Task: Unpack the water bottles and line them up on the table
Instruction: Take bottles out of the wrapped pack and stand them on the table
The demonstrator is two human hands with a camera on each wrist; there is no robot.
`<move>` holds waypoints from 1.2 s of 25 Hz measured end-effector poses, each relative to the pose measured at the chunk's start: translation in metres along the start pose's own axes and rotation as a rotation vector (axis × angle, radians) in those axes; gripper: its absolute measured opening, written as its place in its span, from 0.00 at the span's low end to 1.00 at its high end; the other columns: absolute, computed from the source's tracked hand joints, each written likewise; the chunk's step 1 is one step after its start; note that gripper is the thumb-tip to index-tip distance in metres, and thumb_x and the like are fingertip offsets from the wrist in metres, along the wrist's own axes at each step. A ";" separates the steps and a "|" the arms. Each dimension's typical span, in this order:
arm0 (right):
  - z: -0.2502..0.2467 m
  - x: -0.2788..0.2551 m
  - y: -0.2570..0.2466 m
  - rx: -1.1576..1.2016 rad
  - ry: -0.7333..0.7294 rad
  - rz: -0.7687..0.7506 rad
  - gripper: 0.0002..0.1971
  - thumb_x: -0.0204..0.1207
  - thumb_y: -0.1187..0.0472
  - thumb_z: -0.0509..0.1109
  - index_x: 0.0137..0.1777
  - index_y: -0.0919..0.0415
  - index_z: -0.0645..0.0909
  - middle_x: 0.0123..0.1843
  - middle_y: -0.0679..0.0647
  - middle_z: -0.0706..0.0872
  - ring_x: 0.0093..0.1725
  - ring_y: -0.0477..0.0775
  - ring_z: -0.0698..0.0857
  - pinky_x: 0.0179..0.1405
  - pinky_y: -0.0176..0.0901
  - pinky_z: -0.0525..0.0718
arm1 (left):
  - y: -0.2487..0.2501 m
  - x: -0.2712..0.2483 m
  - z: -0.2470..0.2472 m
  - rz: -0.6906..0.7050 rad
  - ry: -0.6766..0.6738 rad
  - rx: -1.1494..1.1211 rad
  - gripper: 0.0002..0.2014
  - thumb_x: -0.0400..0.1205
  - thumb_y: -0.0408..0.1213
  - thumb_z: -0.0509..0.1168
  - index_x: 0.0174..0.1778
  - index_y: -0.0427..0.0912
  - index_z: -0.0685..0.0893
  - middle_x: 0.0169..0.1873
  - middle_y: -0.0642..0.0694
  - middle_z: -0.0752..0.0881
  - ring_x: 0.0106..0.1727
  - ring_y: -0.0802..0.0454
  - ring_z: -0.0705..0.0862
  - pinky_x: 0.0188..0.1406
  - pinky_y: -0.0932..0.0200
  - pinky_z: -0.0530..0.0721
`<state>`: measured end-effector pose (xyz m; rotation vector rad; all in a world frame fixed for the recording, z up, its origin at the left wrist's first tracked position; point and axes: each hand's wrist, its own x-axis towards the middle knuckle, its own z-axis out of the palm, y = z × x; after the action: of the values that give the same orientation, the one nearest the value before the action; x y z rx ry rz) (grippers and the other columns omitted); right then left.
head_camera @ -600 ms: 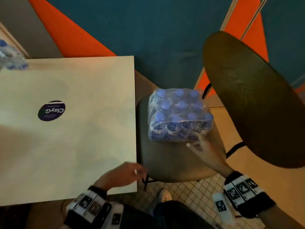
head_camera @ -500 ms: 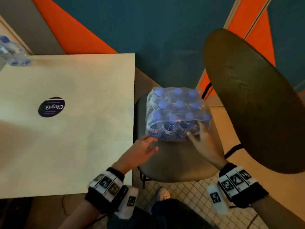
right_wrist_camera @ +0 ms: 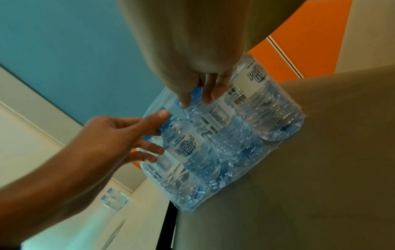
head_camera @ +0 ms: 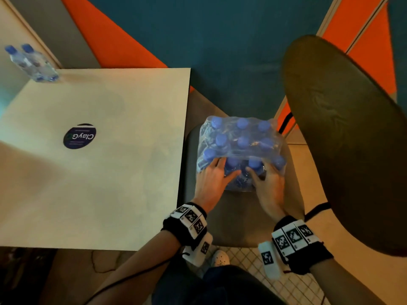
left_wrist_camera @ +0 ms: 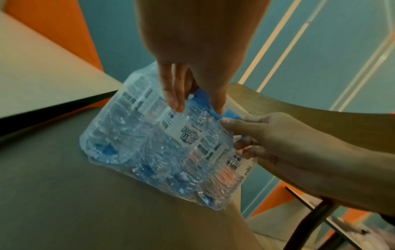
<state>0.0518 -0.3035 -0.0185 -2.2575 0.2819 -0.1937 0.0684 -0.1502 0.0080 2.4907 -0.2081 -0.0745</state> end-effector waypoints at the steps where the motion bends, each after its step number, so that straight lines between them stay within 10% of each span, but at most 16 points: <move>1: -0.003 -0.003 0.002 -0.006 -0.024 -0.001 0.21 0.75 0.52 0.71 0.67 0.55 0.77 0.63 0.58 0.86 0.61 0.57 0.84 0.59 0.49 0.84 | -0.001 0.000 0.001 -0.013 0.024 -0.026 0.26 0.77 0.53 0.67 0.69 0.47 0.73 0.63 0.45 0.84 0.60 0.43 0.85 0.53 0.46 0.87; 13: -0.003 -0.038 -0.107 -0.141 -0.231 -0.363 0.18 0.71 0.53 0.76 0.59 0.59 0.83 0.54 0.59 0.91 0.54 0.59 0.88 0.59 0.48 0.84 | -0.085 -0.067 -0.091 0.022 0.161 -0.102 0.27 0.72 0.57 0.60 0.56 0.40 0.83 0.49 0.41 0.89 0.47 0.44 0.90 0.45 0.49 0.90; 30: 0.370 -0.037 -0.397 0.141 -0.641 -0.546 0.15 0.73 0.60 0.74 0.57 0.67 0.82 0.51 0.65 0.91 0.51 0.66 0.87 0.43 0.44 0.75 | -0.434 -0.056 -0.362 -0.434 0.406 0.118 0.15 0.77 0.36 0.71 0.57 0.35 0.82 0.51 0.32 0.86 0.52 0.35 0.83 0.49 0.49 0.79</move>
<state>0.1566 0.2268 0.0461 -2.0815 -0.6672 0.2250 0.1073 0.4157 0.0372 2.5607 0.5102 0.2700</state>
